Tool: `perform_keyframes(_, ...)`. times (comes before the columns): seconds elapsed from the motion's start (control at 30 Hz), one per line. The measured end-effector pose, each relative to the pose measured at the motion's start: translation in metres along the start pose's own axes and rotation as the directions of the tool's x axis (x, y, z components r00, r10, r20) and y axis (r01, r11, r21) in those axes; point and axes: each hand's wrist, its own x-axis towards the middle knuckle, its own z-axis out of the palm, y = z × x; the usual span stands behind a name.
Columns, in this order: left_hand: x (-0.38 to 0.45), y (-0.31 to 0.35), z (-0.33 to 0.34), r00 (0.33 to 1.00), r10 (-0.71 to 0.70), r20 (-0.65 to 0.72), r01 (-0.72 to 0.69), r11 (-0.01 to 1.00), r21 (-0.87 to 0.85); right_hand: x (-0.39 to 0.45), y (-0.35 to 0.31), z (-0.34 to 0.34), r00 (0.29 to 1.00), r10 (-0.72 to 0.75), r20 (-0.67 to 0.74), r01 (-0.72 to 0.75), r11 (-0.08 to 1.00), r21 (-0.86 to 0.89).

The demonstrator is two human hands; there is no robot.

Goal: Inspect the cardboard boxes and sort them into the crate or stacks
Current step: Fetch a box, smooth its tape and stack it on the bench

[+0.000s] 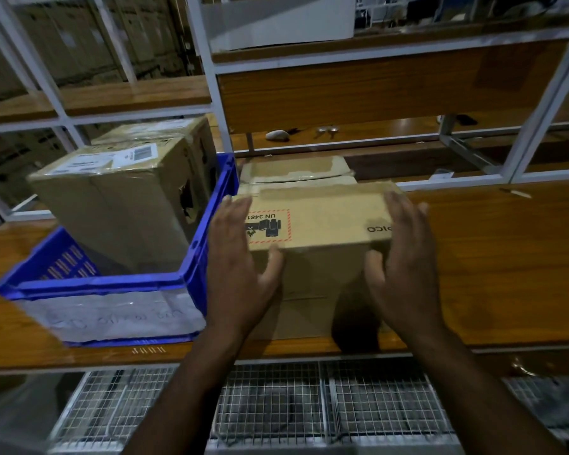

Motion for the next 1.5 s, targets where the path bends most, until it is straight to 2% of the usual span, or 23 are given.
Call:
perform_keyframes(0.1,0.014,0.009,0.008,0.966,0.016,0.258,-0.064,0.982,0.179,0.015,-0.011,0.014,0.970,-0.040,0.240,0.051,0.998,-0.038)
perform_keyframes(0.2,0.014,0.009,0.013,0.927,0.008,0.375,-0.144,0.931,0.335,0.017,-0.014,0.025,0.950,-0.041,0.310,0.103,0.977,-0.186)
perform_keyframes(0.4,0.016,0.013,0.009,0.931,-0.030,0.364,-0.109,0.929,0.355,0.020,-0.022,0.019,0.949,0.006,0.315,0.073,0.968,-0.241)
perform_keyframes(0.5,0.032,0.015,0.007,0.928,-0.018,0.373,-0.136,0.914,0.383,0.033,-0.028,0.018,0.945,0.035,0.324,0.063,0.956,-0.286)
perform_keyframes(0.67,0.051,0.009,0.020,0.869,0.010,0.495,-0.209,0.914,0.348,0.042,-0.033,0.031,0.917,-0.040,0.396,0.148,0.958,-0.247)
perform_keyframes(0.77,0.042,0.005,0.025,0.865,0.040,0.500,-0.251,0.898,0.362,0.044,-0.033,0.032,0.921,-0.025,0.389,0.141,0.952,-0.272)
perform_keyframes(0.87,0.045,0.005,0.022,0.866,0.029,0.500,-0.238,0.902,0.361,0.051,-0.033,0.034,0.911,0.008,0.413,0.139,0.936,-0.323)
perform_keyframes(0.97,0.045,0.008,0.023,0.841,-0.001,0.541,-0.242,0.894,0.378,0.047,-0.033,0.039,0.883,-0.012,0.470,0.174,0.937,-0.303)
perform_keyframes(1.07,0.047,0.004,0.019,0.828,-0.072,0.556,-0.202,0.887,0.415,0.046,-0.030,0.038,0.872,0.000,0.490,0.178,0.932,-0.317)
perform_keyframes(1.23,0.056,-0.020,-0.007,0.825,-0.225,0.518,-0.027,0.900,0.434,0.059,-0.007,0.016,0.887,0.156,0.434,0.054,0.899,-0.435)
perform_keyframes(1.33,0.056,-0.021,-0.009,0.826,-0.223,0.518,-0.033,0.898,0.439,0.064,-0.005,0.013,0.886,0.147,0.440,0.082,0.884,-0.461)
perform_keyframes(1.5,0.065,-0.014,-0.005,0.823,-0.250,0.510,-0.034,0.875,0.483,0.076,-0.012,0.021,0.856,0.205,0.475,0.031,0.896,-0.443)
